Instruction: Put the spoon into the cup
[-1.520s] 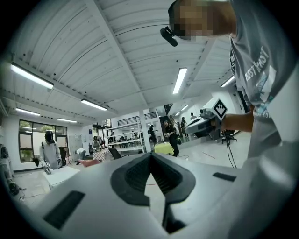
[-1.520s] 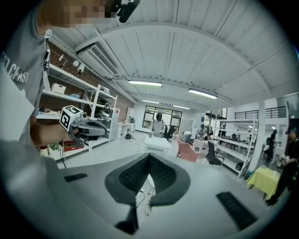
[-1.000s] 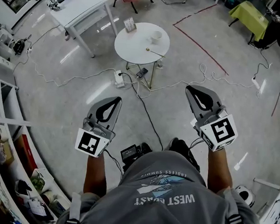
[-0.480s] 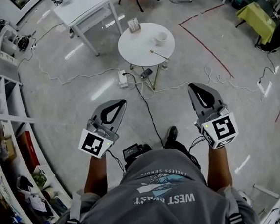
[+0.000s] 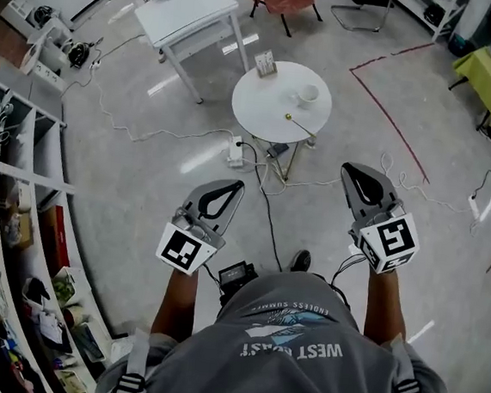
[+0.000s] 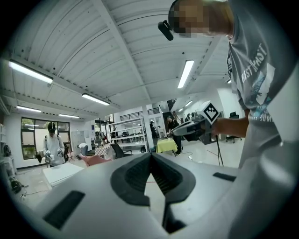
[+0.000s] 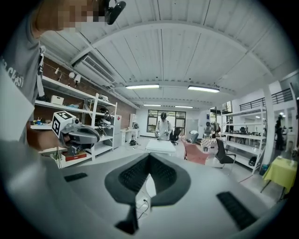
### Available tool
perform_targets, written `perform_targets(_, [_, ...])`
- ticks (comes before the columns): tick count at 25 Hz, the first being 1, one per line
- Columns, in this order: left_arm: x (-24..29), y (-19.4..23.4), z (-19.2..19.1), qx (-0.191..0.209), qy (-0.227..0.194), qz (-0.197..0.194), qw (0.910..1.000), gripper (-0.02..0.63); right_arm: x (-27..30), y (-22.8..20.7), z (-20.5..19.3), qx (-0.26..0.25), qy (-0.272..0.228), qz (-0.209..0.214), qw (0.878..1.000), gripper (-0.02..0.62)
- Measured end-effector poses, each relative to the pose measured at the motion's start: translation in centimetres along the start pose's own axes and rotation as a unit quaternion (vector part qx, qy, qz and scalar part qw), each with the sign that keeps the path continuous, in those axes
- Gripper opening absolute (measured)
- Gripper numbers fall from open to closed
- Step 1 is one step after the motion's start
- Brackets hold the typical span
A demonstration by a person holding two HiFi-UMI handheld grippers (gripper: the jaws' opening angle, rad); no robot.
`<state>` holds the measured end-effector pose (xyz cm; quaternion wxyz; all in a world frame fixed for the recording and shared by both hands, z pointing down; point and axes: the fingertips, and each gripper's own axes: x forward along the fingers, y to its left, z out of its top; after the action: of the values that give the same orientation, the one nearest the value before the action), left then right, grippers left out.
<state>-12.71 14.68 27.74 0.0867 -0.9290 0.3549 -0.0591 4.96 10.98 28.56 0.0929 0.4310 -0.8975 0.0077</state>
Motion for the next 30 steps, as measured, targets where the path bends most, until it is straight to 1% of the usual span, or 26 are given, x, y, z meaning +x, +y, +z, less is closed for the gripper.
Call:
perform_targets(4, [2.0, 0.1, 0.2, 0.005, 0.006, 0.009, 0.9999, 0.005, 0.4, -2.1, -0.4, 0.003, 0.001, 0.013, 1.000, 0.002])
perform_targets(8, [3.8, 0.4, 0.8, -0.007, 0.009, 0.027, 0.9996, 0.005, 0.9, -4.4, -0.3, 0.004, -0.005, 0.026, 1.000, 0.002])
perform_targets(11, [4.4, 0.5, 1.1, -0.012, 0.013, 0.037, 0.9992, 0.005, 1.0, -4.8, -1.1, 0.010, -0.005, 0.039, 0.999, 0.002])
perform_targets(14, [4.7, 0.6, 1.5, -0.010, 0.014, 0.041, 0.9990, 0.005, 1.1, -5.0, -1.3, 0.016, -0.006, 0.042, 0.999, 0.002])
perform_targets(17, [5.0, 1.0, 1.1, -0.010, 0.021, 0.034, 0.9992, 0.005, 1.0, -5.1, -1.5, 0.023, -0.004, 0.036, 0.999, 0.002])
perform_targets(20, [5.5, 2.3, 0.1, -0.007, 0.029, 0.023, 0.9993, 0.005, 1.5, -5.8, -1.8, 0.022, 0.005, 0.022, 1.000, 0.002])
perform_targets(24, [6.6, 3.4, 0.1, -0.012, 0.011, -0.003, 0.9999, 0.005, 2.2, -6.0, -1.7, 0.021, 0.007, -0.005, 1.000, 0.002])
perform_targets(30, [7.8, 6.7, -0.6, -0.014, 0.001, -0.038, 0.9992, 0.005, 4.2, -5.8, -1.1, 0.019, 0.015, -0.036, 0.999, 0.002])
